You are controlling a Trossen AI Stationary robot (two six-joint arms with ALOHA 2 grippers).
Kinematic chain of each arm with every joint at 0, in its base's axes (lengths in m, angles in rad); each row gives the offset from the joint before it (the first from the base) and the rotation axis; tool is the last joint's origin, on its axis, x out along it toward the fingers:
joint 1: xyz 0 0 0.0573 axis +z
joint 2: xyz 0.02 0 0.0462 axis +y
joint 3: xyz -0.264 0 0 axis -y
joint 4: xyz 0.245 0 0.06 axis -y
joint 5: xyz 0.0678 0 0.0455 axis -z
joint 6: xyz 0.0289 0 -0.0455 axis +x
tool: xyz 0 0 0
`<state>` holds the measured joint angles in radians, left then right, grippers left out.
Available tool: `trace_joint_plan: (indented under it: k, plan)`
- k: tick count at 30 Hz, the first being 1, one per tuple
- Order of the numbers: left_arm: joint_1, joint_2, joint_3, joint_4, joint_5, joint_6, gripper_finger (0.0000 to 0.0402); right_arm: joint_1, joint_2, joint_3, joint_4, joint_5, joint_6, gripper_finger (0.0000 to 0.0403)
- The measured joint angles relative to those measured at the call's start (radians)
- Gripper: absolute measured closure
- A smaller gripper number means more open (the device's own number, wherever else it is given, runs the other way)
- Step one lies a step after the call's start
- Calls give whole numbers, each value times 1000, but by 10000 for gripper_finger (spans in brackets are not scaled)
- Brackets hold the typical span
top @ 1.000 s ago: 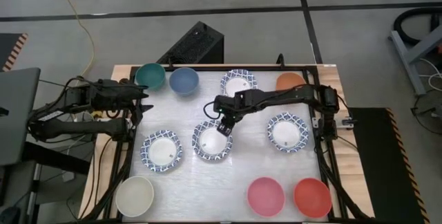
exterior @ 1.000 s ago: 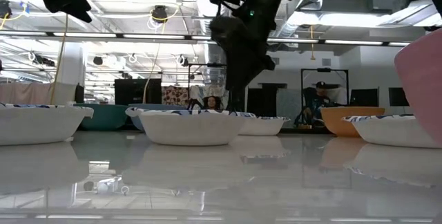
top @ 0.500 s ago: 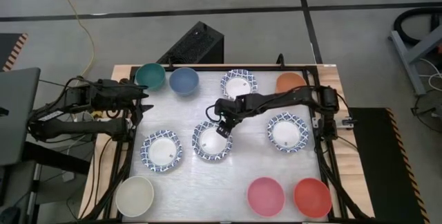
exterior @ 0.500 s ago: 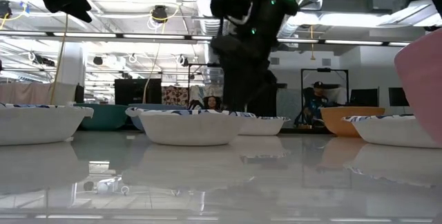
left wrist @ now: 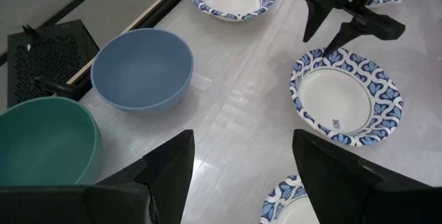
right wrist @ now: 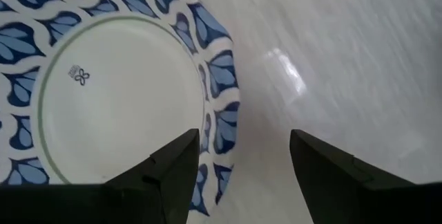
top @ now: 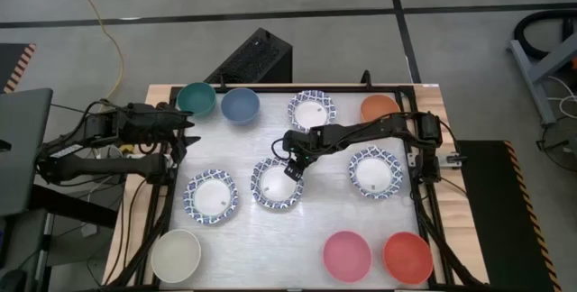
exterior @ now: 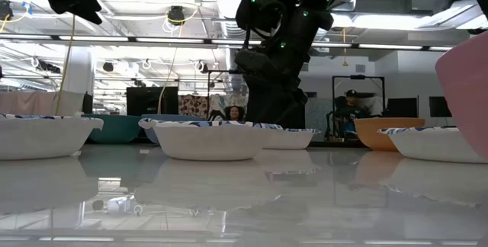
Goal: Nest bowls inside each other
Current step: Stack the center blue pattern bowl on top of the blue pattern bowl
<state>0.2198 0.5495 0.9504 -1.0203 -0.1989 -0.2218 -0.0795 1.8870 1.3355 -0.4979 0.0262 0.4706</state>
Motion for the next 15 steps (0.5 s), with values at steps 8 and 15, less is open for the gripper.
trace_joint_plan:
  k: [8, 15]
  plan:
    - [0, 0, 0, 1, 0, 0, 167, -1, 0, -54, 73, -2, 0, 155]
    - [0, 0, 0, 0, 0, 0, 167, -1, 0, -54, 67, -2, -25, 201]
